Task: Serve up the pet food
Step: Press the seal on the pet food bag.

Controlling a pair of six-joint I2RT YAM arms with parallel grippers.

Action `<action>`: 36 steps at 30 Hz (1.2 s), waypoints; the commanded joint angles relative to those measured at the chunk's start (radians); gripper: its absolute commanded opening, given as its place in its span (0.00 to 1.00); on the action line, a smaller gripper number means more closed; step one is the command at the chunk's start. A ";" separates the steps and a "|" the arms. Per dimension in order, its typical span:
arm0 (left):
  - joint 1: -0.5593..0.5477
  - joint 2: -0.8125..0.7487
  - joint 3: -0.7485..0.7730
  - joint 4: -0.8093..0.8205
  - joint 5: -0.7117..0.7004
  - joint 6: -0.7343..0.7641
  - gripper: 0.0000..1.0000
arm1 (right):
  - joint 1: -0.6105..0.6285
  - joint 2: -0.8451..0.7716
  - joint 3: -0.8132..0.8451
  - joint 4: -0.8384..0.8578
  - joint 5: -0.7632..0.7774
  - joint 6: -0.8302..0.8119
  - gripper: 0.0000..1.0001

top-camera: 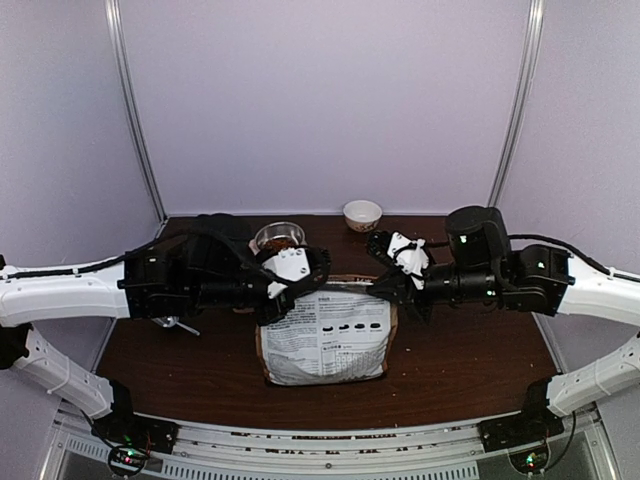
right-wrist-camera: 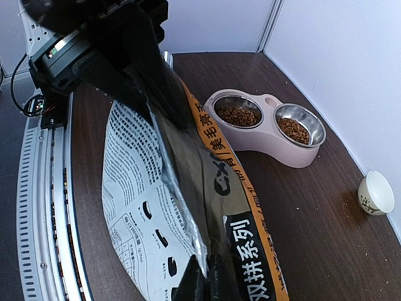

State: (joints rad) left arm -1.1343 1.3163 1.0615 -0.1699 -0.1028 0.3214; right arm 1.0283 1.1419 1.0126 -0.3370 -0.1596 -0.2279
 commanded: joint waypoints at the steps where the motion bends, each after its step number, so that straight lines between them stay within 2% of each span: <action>1: 0.065 -0.030 0.043 -0.263 -0.084 -0.039 0.12 | -0.024 -0.045 0.035 -0.210 0.032 0.027 0.03; 6: 0.064 -0.023 0.144 -0.334 0.101 -0.085 0.46 | -0.023 -0.048 0.115 -0.271 -0.087 0.046 0.41; 8: 0.064 -0.034 0.172 -0.345 0.178 -0.109 0.57 | -0.022 -0.054 0.146 -0.296 -0.112 0.053 0.56; 12: 0.064 -0.079 0.218 -0.349 0.316 -0.175 0.71 | -0.022 -0.098 0.180 -0.308 -0.103 0.070 0.69; 16: 0.066 -0.100 0.293 -0.341 0.405 -0.263 0.77 | -0.025 -0.141 0.214 -0.274 -0.037 0.133 0.80; 20: 0.121 -0.106 0.328 -0.304 0.364 -0.363 0.80 | -0.053 -0.151 0.240 -0.244 0.064 0.245 0.86; 25: 0.323 -0.131 0.247 -0.252 0.279 -0.518 0.80 | -0.158 -0.150 0.194 -0.241 0.206 0.379 0.87; 30: 0.567 -0.223 0.035 -0.189 0.192 -0.596 0.82 | -0.409 -0.194 0.004 -0.176 0.167 0.467 0.88; 32: 0.691 -0.267 -0.070 -0.158 0.175 -0.631 0.86 | -0.515 -0.215 -0.084 -0.126 0.125 0.484 0.88; 36: 0.964 -0.328 -0.269 -0.096 0.150 -0.679 0.86 | -0.707 -0.238 -0.248 -0.004 0.103 0.489 0.88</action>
State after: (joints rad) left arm -0.3618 1.0500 0.9260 -0.3725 0.1127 -0.2710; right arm 0.4614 0.9409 0.8806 -0.4805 -0.0338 0.2180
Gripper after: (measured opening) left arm 0.862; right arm 0.880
